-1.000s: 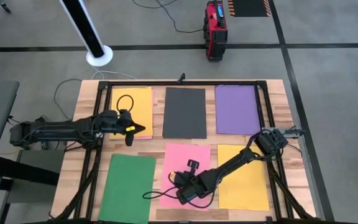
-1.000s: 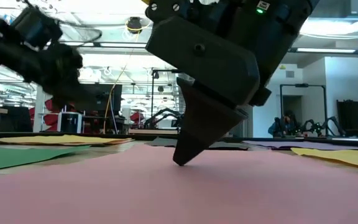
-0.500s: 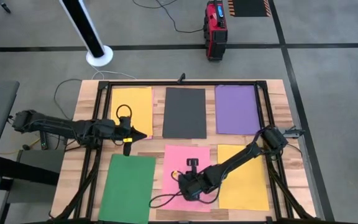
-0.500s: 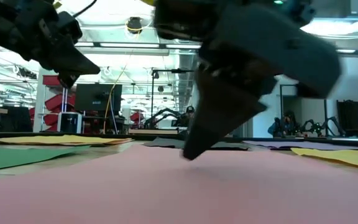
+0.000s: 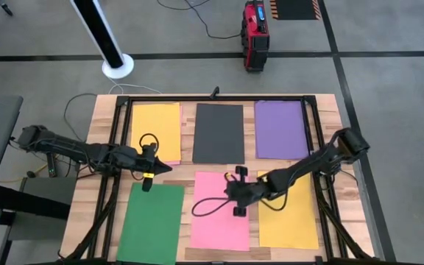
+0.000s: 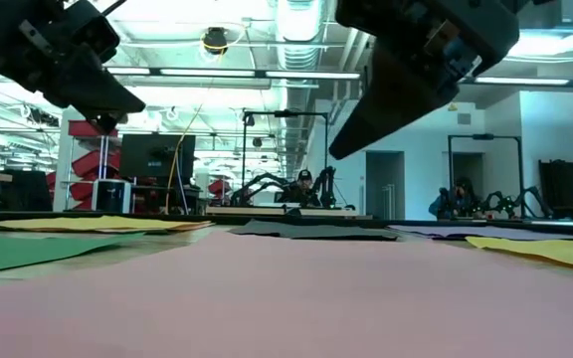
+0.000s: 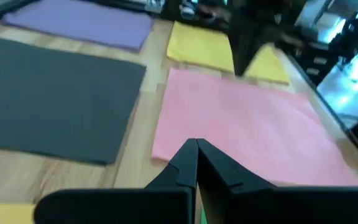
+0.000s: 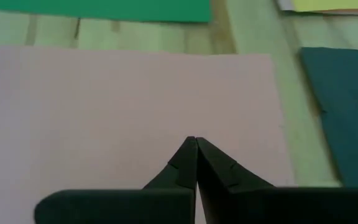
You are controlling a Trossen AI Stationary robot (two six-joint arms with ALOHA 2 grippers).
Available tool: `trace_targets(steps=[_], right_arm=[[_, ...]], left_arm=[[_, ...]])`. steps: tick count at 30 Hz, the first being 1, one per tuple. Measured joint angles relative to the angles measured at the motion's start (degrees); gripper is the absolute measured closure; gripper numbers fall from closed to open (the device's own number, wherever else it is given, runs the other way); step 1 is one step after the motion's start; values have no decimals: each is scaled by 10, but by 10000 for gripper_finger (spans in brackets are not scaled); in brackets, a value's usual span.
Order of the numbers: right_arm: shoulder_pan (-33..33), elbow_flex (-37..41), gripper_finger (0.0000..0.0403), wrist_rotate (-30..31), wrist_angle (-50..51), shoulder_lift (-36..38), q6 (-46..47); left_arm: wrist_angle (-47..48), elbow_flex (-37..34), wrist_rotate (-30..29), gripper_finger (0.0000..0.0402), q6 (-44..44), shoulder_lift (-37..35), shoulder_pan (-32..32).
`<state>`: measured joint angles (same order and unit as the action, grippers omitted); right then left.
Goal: Organize paper
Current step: Adjust the green paper
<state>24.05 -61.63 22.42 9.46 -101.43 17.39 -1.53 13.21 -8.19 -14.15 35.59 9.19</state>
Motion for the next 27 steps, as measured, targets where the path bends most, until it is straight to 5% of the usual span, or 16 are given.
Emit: trace_targets(steps=[16, 27], right_arm=[[-25, 76, 403, -2, -29, 56, 5], [-75, 76, 403, -83, -54, 56, -53]], left_arm=[[89, 0, 7, 401, -17, 0, 45], [141, 0, 41, 401, -11, 0, 72]])
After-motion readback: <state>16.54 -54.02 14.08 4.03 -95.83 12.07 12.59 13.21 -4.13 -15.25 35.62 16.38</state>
